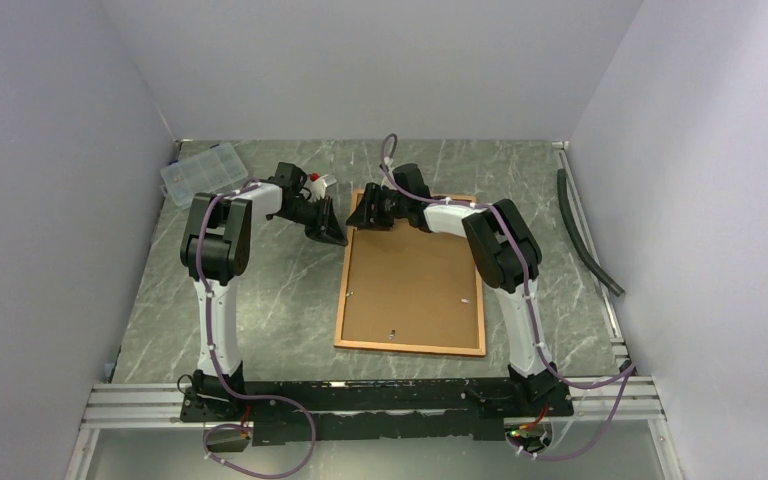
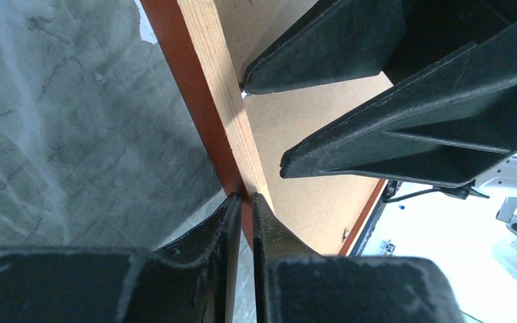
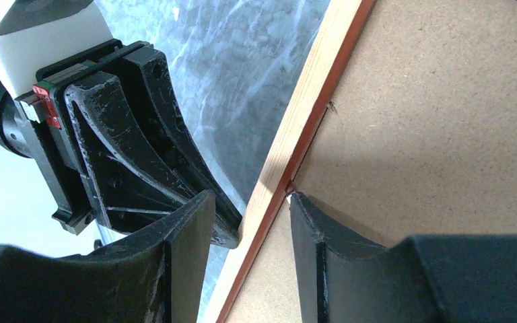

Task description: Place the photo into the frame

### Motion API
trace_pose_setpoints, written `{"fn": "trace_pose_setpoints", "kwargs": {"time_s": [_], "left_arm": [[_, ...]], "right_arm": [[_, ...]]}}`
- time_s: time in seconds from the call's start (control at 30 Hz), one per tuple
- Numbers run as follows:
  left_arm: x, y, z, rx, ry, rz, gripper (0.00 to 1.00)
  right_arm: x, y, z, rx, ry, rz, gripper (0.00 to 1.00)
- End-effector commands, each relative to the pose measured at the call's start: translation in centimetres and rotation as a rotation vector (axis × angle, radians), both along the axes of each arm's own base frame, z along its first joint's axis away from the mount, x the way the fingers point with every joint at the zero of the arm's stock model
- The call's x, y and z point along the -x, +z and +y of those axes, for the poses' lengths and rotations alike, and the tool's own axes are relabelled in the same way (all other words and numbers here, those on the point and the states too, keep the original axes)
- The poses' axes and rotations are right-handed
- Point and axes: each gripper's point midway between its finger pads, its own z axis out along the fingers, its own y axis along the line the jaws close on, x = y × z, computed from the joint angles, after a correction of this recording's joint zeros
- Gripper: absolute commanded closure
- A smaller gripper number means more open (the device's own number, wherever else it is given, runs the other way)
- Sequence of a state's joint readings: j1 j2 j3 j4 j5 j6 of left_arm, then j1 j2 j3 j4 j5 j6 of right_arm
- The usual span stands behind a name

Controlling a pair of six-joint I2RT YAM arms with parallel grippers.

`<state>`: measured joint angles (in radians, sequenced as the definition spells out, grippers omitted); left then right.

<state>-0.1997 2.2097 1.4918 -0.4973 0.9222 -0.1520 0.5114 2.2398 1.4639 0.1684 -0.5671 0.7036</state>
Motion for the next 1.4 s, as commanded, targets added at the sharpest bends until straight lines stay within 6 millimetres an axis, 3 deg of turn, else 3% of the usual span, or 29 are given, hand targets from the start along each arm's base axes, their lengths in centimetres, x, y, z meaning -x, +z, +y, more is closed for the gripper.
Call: {"fn": "trace_pose_setpoints", "kwargs": {"time_s": [0.0, 0.23, 0.33, 0.43, 0.53, 0.6, 0.7, 0.77, 0.83, 0.9, 1.07, 1.37], "left_arm": [[0.4, -1.2, 0.2, -0.032, -0.004, 0.002, 0.84], [0.4, -0.8, 0.1, -0.028, -0.002, 0.002, 0.84], [0.2, 0.2, 0.3, -0.025, 0.0, -0.012, 0.83], [0.2, 1.5, 1.0, -0.026, 0.001, -0.033, 0.8], [0.5, 2.3, 2.1, -0.051, -0.015, -0.06, 0.72], [1.4, 2.4, 2.9, -0.084, -0.056, -0.096, 0.66], [2.9, 2.0, 4.2, -0.155, -0.104, -0.133, 0.62], [3.9, 1.6, 5.1, -0.205, -0.137, -0.151, 0.61], [4.9, 1.2, 5.8, -0.251, -0.169, -0.17, 0.6], [5.7, 1.0, 6.3, -0.303, -0.205, -0.207, 0.6], [8.0, -0.4, 6.2, -0.393, -0.309, -0.258, 0.61], [11.0, -2.3, 5.5, -0.466, -0.454, -0.313, 0.62]], "right_arm": [[-0.4, -0.3, 0.8, -0.005, 0.033, -0.012, 0.51], [-1.2, 1.6, 0.4, -0.002, 0.017, -0.061, 0.51], [-2.5, 4.9, -0.5, -0.002, -0.02, -0.131, 0.44], [-3.7, 9.0, -3.0, 0.008, -0.106, -0.208, 0.33], [-4.6, 11.6, -7.8, 0.08, -0.263, -0.266, 0.15], [-5.0, 11.6, -12.6, 0.184, -0.429, -0.262, 0.02], [-4.4, 9.5, -21.3, 0.377, -0.689, -0.181, 0.0], [-3.7, 8.0, -25.9, 0.448, -0.82, -0.11, 0.0], [-3.0, 6.5, -29.3, 0.474, -0.911, -0.049, 0.0], [-2.3, 4.7, -31.2, 0.474, -0.955, 0.011, 0.0], [-2.4, 1.3, -32.0, 0.453, -0.944, 0.132, 0.0], [-4.0, -1.6, -27.4, 0.294, -0.797, 0.24, 0.0]]}}
